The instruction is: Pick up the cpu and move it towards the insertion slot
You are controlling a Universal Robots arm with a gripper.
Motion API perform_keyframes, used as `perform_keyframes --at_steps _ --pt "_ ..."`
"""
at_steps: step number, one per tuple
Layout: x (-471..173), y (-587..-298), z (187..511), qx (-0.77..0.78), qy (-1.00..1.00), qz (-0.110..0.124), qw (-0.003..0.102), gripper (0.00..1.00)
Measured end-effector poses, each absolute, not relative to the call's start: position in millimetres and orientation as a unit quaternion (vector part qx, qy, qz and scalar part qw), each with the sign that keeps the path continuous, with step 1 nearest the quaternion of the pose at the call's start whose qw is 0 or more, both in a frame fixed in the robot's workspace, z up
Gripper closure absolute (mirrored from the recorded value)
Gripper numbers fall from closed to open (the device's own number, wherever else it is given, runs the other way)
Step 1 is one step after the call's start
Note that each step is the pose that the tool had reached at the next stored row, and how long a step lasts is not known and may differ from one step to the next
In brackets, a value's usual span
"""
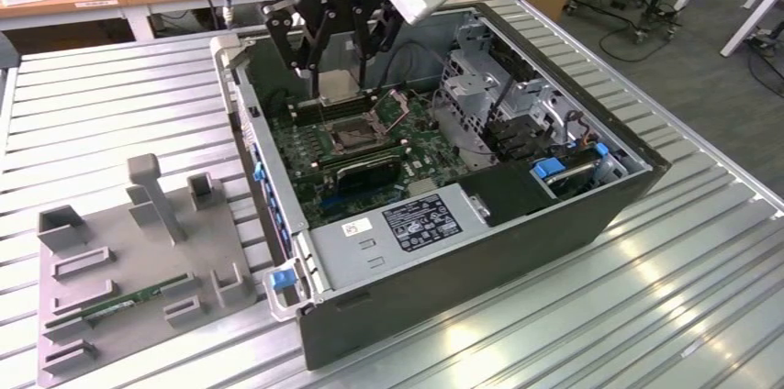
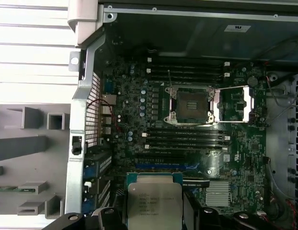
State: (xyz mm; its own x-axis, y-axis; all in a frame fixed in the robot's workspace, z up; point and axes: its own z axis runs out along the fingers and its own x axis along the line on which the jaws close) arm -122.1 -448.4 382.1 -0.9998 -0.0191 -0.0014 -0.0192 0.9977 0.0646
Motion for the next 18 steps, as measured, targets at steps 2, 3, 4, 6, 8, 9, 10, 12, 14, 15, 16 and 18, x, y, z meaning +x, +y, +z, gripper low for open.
perform_keyframes --at_steps 2,3,4,6,8,9,10,12,14,15,16,18 --pt "-120.1 -448.4 382.1 -0.01 0.999 0.032 0.0 0.45" --pt "-119.8 -448.5 382.1 -0.01 0.999 0.032 0.0 0.45" --pt "-119.7 -448.5 382.1 -0.01 0.999 0.032 0.0 0.45" --pt "-119.2 -448.4 382.1 -0.01 0.999 0.032 0.0 0.45" --pt "-118.7 -448.4 382.1 -0.01 0.999 0.032 0.0 0.45" --pt "-118.5 -448.4 382.1 -0.01 0.999 0.032 0.0 0.45" --pt "-118.3 -448.4 382.1 -0.01 0.999 0.032 0.0 0.45" --pt "-117.8 -448.4 382.1 -0.01 0.999 0.032 0.0 0.45" --pt "-117.3 -448.4 382.1 -0.01 0.999 0.032 0.0 0.45" --pt "-117.0 -448.4 382.1 -0.01 0.999 0.032 0.0 0.45" --pt "-116.8 -448.4 382.1 -0.01 0.999 0.032 0.0 0.45" --pt "-116.1 -448.4 382.1 -0.01 0.999 0.032 0.0 0.45"
